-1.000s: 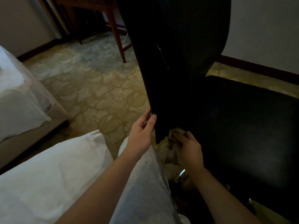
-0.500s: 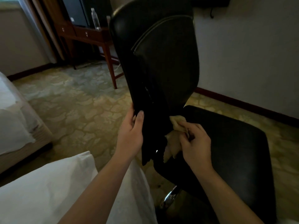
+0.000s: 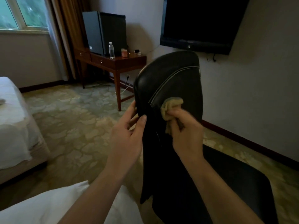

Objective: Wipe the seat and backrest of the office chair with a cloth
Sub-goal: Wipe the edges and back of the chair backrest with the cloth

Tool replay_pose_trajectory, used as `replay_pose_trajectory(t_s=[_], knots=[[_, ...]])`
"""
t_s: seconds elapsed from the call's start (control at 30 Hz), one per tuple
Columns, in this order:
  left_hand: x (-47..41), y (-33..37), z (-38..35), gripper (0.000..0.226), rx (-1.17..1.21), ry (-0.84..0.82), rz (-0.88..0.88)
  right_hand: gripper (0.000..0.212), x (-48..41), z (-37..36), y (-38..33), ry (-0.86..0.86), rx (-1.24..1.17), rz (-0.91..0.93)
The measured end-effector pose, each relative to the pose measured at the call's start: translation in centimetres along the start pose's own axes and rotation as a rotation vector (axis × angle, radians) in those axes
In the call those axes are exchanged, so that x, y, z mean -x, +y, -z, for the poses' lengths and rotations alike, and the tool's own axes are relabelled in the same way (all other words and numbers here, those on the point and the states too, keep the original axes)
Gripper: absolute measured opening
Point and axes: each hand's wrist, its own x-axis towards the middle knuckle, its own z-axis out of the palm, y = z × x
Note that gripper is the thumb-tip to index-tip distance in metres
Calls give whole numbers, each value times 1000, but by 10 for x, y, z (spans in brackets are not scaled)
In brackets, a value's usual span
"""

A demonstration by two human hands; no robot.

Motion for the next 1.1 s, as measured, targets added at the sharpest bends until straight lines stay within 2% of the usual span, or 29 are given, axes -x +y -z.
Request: replay_pose_trajectory(t_s=[0.17, 0.27, 0.33, 0.43, 0.57, 0.77, 1.0, 1.1], knots=[[-7, -1, 1, 46, -26, 2, -5, 26, 15, -17, -13, 20, -346, -288], [-8, 0, 1, 43, -16, 14, 14, 23, 8, -16, -23, 37, -392, -219], [-11, 3, 3, 36, 12, 14, 26, 28, 1, -16, -31, 26, -403, -159], [-19, 9, 7, 28, 10, -29, 29, 41, -18, -16, -39, -9, -342, -95], [-26, 13, 10, 29, -16, -62, -4, 29, -37, -13, -40, -75, -216, -42], [-26, 14, 6, 36, -24, 42, -61, 21, -43, -11, -40, -109, -159, -25], [-22, 9, 0, 54, -41, 83, -102, 12, -51, -9, -44, -123, 83, 177], [-23, 9, 1, 62, -37, 87, -92, 6, -69, -8, -41, -155, 59, 99]])
